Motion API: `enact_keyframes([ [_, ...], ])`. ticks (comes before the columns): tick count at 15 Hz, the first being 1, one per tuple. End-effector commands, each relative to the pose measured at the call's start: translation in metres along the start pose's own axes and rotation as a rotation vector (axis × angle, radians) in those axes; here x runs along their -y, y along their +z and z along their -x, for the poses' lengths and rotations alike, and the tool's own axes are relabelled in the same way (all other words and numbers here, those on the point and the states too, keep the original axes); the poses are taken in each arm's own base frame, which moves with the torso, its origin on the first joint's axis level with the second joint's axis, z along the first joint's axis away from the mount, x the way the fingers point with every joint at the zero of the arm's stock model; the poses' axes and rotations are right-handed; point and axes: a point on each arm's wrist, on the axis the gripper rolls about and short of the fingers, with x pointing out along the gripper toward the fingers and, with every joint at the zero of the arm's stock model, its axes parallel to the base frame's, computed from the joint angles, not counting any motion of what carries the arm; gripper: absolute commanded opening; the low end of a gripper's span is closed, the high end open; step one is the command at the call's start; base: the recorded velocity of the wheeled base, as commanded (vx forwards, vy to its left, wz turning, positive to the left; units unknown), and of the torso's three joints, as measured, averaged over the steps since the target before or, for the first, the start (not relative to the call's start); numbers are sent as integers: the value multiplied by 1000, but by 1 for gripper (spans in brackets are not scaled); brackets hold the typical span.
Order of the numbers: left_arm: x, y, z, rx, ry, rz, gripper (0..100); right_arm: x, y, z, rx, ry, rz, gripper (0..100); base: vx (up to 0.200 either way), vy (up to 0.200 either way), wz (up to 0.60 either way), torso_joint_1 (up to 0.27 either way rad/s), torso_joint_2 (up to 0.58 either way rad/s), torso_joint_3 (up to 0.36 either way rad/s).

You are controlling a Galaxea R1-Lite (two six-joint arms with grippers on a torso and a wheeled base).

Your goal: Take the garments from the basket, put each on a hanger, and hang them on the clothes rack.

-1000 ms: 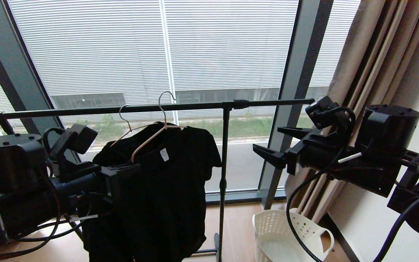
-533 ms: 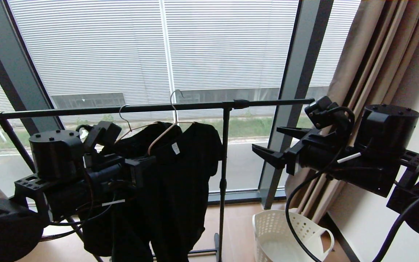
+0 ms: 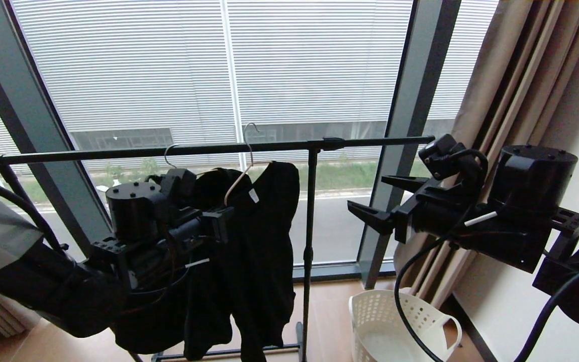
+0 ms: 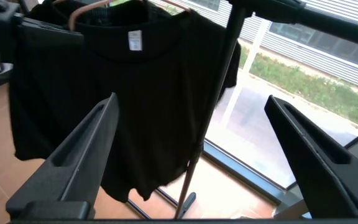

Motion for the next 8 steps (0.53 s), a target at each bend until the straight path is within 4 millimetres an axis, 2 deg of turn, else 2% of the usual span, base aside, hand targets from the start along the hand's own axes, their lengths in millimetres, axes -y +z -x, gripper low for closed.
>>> enact_keyframes([
  [1,-1,-10,-15,-16,-2,2,0,-1,-1,-1,-3,6,1,100,0,0,0,0,0,0],
  [8,-1,-21,-34,-23,28,24,0,-2,-4,-3,-11,8,-1,100,0,0,0,0,0,0],
])
